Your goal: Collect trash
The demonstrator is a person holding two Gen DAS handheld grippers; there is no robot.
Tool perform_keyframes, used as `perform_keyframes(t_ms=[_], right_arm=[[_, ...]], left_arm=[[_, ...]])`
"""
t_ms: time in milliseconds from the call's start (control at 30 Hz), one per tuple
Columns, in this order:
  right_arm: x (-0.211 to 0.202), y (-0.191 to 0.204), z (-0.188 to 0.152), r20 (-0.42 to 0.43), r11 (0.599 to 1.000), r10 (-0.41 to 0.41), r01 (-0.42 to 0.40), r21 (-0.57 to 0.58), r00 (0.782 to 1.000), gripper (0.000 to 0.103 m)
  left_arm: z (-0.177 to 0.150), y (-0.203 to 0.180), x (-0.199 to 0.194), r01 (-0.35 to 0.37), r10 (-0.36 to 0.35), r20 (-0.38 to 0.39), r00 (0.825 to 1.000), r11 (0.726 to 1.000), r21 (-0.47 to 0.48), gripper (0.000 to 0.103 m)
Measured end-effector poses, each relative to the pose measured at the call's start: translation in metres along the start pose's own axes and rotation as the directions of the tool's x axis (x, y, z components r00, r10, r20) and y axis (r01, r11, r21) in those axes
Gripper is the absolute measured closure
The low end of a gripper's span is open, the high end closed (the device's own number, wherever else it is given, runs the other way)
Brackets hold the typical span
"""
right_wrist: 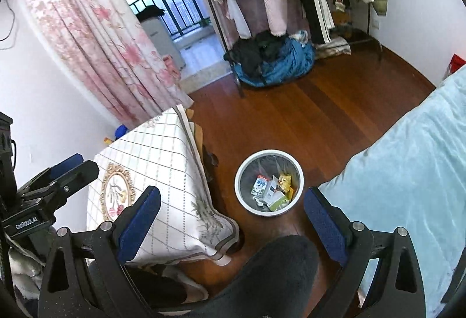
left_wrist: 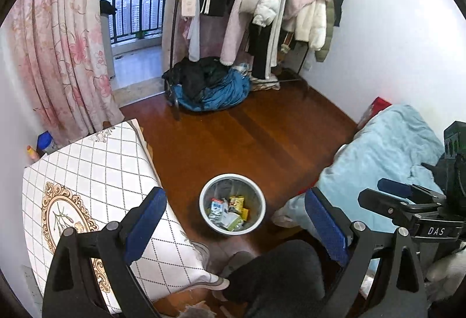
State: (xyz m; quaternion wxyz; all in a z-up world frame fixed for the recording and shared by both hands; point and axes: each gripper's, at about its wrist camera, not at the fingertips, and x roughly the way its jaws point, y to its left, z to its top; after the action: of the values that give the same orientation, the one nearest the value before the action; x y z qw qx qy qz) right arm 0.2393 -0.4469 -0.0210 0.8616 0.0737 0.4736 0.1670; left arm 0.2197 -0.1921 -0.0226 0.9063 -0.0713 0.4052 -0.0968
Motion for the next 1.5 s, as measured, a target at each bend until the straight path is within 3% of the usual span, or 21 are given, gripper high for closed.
perform_keyframes(t_ms=[400, 767, 1500], right_arm=[[-0.057, 0.032, -0.001, 0.057, 0.999, 0.046, -0.044, -0.032, 0.997, 0.0], [-0.057, 0.045, 0.003, 0.043, 0.996, 0.068, -0.065, -0.053, 0.997, 0.0], [-0.051, 0.051, -0.002, 0.008, 0.995, 0.067, -0.066, -0.076, 0.998, 0.0]], left_arm=[[0.001, 0.0, -0.044, 0.044, -0.045, 0.043, 0.998, 0.999, 0.007, 0.006], [-0.002, 0.013, -0.058, 0.032, -0.03, 0.065, 0.997, 0.999, -0.033, 0.003], [-0.011, 0.019, -0.051, 0.056, -0.055, 0.006, 0.998, 0.997, -0.054, 0.0]])
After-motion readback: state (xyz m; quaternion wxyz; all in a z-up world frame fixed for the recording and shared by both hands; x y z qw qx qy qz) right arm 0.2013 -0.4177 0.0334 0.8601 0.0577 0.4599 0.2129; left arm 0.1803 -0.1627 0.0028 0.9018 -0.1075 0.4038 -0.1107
